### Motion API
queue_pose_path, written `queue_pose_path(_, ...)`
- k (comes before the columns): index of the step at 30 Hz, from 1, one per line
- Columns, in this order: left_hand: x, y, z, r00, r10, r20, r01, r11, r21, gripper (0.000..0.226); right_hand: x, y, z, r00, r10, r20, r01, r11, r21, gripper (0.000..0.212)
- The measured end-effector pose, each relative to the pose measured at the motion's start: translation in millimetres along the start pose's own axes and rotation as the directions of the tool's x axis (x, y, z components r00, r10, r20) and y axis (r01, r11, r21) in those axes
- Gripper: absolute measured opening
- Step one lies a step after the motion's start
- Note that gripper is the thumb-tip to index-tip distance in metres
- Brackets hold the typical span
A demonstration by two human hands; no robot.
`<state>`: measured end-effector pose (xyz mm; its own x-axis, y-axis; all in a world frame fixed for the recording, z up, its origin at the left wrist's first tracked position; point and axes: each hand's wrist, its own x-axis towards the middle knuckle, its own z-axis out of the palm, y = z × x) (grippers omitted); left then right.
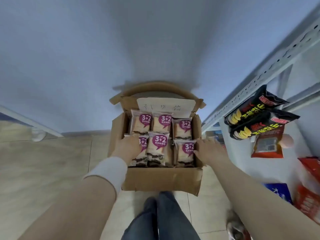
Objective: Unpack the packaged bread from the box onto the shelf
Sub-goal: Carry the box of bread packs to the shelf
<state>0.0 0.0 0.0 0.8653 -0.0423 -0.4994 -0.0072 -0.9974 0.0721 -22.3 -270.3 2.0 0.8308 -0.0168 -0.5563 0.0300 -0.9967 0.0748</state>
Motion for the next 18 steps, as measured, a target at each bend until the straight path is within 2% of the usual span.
queue_pose_path(1,2.6,0.8,1.4,0.999,-0.006,0.041,0.006,1.0,-0.007,0.029,2.5,-0.7,3.7,0.999,0.023,0.026,-0.024,1.0,0.011,0.052)
queue_pose_path(4,17.6,-5.7,25.9,0.999,-0.02,0.037,0.021,0.999,-0.03,0.039,18.5,1.3,24.3,0.997,0.063,0.05,-0.069,0.99,0.124,0.059)
queue_pose_path(7,37.0,-21.3,48.0,0.995,-0.093,-0.022,0.086,0.974,-0.207,0.048,43.0,11.3,41.3,0.986,0.157,0.054,-0.166,0.943,0.287,0.065)
queue_pose_path(9,48.4,-35.5,57.6,0.98,-0.199,-0.005,0.181,0.902,-0.391,0.051,55.4,18.3,47.7,0.969,0.216,0.117,-0.245,0.869,0.429,0.064)
queue_pose_path(12,66.1,-53.2,74.7,0.939,-0.34,0.057,0.296,0.709,-0.64,0.053,77.7,23.0,60.6,0.956,0.242,0.168,-0.292,0.713,0.637,0.055)
queue_pose_path(14,83.8,-62.9,89.9,0.895,-0.424,0.139,0.389,0.59,-0.707,0.055,99.3,22.8,69.8,0.949,0.272,0.158,-0.296,0.599,0.744,0.051)
queue_pose_path(16,98.0,-71.0,105.8,0.878,-0.435,0.199,0.431,0.537,-0.725,0.055,115.3,21.7,82.4,0.932,0.323,0.164,-0.318,0.511,0.798,0.048)
queue_pose_path(18,108.2,-75.3,117.4,0.873,-0.437,0.218,0.432,0.483,-0.761,0.052,124.5,21.7,94.0,0.914,0.378,0.148,-0.327,0.47,0.82,0.041)
